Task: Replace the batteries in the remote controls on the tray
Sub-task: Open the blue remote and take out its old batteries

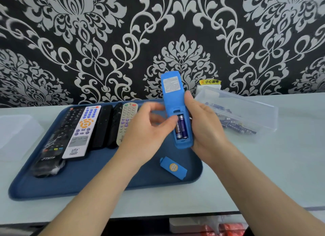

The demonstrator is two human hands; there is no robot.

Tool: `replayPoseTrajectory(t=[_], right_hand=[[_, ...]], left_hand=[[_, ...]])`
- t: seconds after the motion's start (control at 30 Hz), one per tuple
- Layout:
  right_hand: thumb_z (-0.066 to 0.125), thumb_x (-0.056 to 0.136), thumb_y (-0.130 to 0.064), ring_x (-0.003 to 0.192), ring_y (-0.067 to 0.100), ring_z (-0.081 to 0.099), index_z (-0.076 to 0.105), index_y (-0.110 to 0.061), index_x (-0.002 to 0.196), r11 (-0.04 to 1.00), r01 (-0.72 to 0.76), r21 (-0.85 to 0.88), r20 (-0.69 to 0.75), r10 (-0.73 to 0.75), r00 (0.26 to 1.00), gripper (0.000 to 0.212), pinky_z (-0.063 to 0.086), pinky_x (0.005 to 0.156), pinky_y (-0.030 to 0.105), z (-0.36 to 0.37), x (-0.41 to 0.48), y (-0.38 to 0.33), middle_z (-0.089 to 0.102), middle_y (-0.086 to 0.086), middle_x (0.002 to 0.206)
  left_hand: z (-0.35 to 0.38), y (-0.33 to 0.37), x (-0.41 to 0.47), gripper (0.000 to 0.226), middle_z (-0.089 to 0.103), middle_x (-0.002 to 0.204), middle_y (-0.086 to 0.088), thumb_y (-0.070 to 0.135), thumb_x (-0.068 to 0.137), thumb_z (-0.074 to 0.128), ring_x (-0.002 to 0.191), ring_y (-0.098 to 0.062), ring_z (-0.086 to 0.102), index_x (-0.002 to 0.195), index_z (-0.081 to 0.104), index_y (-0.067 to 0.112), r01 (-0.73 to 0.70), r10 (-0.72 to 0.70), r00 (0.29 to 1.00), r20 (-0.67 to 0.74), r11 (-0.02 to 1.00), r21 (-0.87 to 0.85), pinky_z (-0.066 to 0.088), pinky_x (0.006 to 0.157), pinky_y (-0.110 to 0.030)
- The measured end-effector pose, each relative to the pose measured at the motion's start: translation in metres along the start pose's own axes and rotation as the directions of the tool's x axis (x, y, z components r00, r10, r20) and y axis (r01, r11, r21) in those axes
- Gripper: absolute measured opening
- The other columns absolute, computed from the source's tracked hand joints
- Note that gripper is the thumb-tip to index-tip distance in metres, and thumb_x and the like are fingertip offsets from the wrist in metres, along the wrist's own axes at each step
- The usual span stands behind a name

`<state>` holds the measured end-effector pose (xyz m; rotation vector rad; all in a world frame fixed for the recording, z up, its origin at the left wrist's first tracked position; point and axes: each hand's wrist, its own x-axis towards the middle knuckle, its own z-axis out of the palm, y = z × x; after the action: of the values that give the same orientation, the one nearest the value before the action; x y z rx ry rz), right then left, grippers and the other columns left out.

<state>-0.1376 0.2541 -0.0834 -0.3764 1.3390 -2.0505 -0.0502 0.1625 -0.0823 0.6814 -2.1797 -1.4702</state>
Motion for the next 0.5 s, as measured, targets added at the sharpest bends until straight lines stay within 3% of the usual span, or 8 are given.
replayPoseTrajectory(t=[0.07, 0.23, 0.3, 0.4, 0.5], right_hand=[[0.049, 0.101, -0.04, 0.07, 0.022, 0.065, 0.073, -0.008, 0.096, 0.996, 0.001, -0.091, 0.001, -0.001, 1.0, 0.04, 0.054, 0.06, 0.033, -0.0013, -0.0011, -0.0026, 0.072, 0.012, 0.083], [0.05, 0.1, -0.025, 0.079, 0.017, 0.067, 0.073, -0.012, 0.102, 0.953, -0.074, -0.295, 0.087, 0.104, 0.991, 0.026, 0.057, 0.085, 0.05, -0.0075, -0.0006, -0.0102, 0.071, 0.007, 0.087], [0.049, 0.098, -0.016, 0.082, 0.018, 0.068, 0.074, -0.018, 0.1, 0.927, -0.102, -0.362, 0.151, 0.166, 0.975, 0.025, 0.061, 0.079, 0.047, -0.0064, -0.0033, -0.0083, 0.07, 0.004, 0.086], [0.047, 0.099, -0.013, 0.081, 0.017, 0.068, 0.073, -0.018, 0.105, 0.925, -0.064, -0.375, 0.148, 0.128, 0.981, 0.027, 0.06, 0.063, 0.035, -0.0024, -0.0044, -0.0044, 0.069, 0.006, 0.084], [0.046, 0.1, -0.015, 0.091, 0.027, 0.071, 0.073, -0.018, 0.106, 0.933, -0.014, -0.358, 0.125, 0.063, 0.99, 0.028, 0.061, 0.066, 0.035, -0.003, -0.0028, -0.0035, 0.072, 0.015, 0.101]], left_hand=[[0.0017, -0.0003, -0.0007, 0.016, 0.072, 0.091, -0.006, 0.024, 0.085, 0.071, 0.057, -0.011, 0.06, 0.1, 0.065, 0.024, 0.098, -0.087, 0.992, 0.089, 0.987, -0.125, 0.045, 0.051, -0.024], [-0.0021, 0.0039, 0.0022, 0.014, 0.074, 0.08, -0.006, 0.007, 0.083, 0.071, 0.052, -0.008, 0.062, 0.095, 0.069, 0.014, 0.075, -0.104, 0.992, -0.076, 0.948, -0.311, 0.05, 0.051, -0.018], [-0.0044, 0.0037, 0.0025, 0.013, 0.074, 0.076, -0.001, 0.007, 0.085, 0.07, 0.052, -0.007, 0.063, 0.095, 0.069, 0.016, 0.055, -0.091, 0.991, -0.094, 0.942, -0.332, 0.049, 0.05, -0.017], [-0.0038, 0.0036, 0.0016, 0.015, 0.075, 0.078, 0.001, 0.007, 0.088, 0.067, 0.057, -0.007, 0.065, 0.096, 0.071, 0.018, 0.038, -0.067, 0.995, -0.07, 0.931, -0.363, 0.051, 0.054, -0.018], [-0.0033, 0.0051, 0.0012, 0.017, 0.076, 0.081, 0.001, 0.006, 0.089, 0.064, 0.063, -0.008, 0.068, 0.096, 0.072, 0.019, 0.019, -0.047, 0.997, -0.06, 0.918, -0.395, 0.053, 0.058, -0.018]])
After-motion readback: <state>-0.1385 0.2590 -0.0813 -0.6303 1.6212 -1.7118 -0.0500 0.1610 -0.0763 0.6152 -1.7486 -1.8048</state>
